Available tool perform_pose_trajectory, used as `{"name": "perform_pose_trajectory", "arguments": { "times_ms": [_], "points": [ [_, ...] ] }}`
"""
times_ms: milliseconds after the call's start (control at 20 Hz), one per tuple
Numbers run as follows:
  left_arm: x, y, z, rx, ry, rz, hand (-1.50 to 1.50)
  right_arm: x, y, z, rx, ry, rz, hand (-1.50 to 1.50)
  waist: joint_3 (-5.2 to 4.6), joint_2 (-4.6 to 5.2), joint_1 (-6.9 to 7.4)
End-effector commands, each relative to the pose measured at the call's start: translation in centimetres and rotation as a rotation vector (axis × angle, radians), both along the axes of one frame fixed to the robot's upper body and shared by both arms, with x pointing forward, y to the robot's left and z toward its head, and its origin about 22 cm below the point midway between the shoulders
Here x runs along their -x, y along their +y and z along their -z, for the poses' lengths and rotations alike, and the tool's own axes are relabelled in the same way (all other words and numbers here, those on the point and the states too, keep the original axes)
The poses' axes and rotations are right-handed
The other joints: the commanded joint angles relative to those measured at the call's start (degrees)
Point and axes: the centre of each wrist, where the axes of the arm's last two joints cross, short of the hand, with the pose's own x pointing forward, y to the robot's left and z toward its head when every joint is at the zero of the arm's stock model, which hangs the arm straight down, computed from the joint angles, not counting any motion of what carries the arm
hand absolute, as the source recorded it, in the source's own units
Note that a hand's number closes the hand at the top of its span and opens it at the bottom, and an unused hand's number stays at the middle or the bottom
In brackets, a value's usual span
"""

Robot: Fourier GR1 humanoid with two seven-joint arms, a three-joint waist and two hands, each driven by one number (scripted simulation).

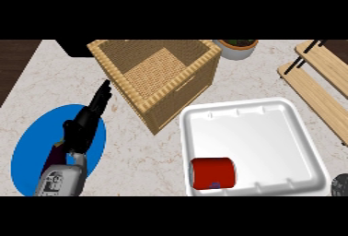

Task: Pick the bell pepper from the tray and place it in the tiered shelf

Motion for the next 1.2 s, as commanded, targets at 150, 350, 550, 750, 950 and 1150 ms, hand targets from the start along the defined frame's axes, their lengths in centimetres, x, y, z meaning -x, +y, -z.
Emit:
{"name": "perform_pose_trajectory", "arguments": {
  "times_ms": [150,350,550,750,950,1150],
  "points": [
    [1.2,-0.2,0.4,0.004,0.006,0.007,0.0,1.0,1.5,-1.7,-0.05,-0.161,-0.04,-1.5,0.0,-0.07,0.09],
    [0.2,-1.6,1.2,0.004,0.018,0.005,0.0,2.8,1.4,-5.0,0.041,-0.358,-0.037,-1.5,0.0,-0.06,-0.49],
    [0.1,-0.6,0.4,-0.006,-0.004,-0.014,0.0,5.2,3.2,-8.0,0.106,-0.489,0.029,-1.5,-0.04,-0.23,-0.24],
    [1.0,-0.1,2.1,-0.012,0.013,-0.04,0.0,9.1,4.7,-10.0,0.053,-0.547,0.098,-1.5,-0.08,-0.61,-1.08],
    [0.6,-0.4,1.3,0.014,0.022,-0.019,0.0,12.6,7.1,-11.1,-0.1,-0.529,0.151,-1.5,-0.14,-1.1,-1.65],
    [0.8,-0.4,1.2,0.006,0.03,-0.009,0.0,16.1,8.8,-9.6,-0.194,-0.507,0.167,-1.5,-0.14,-1.25,-1.26]
  ]
}}
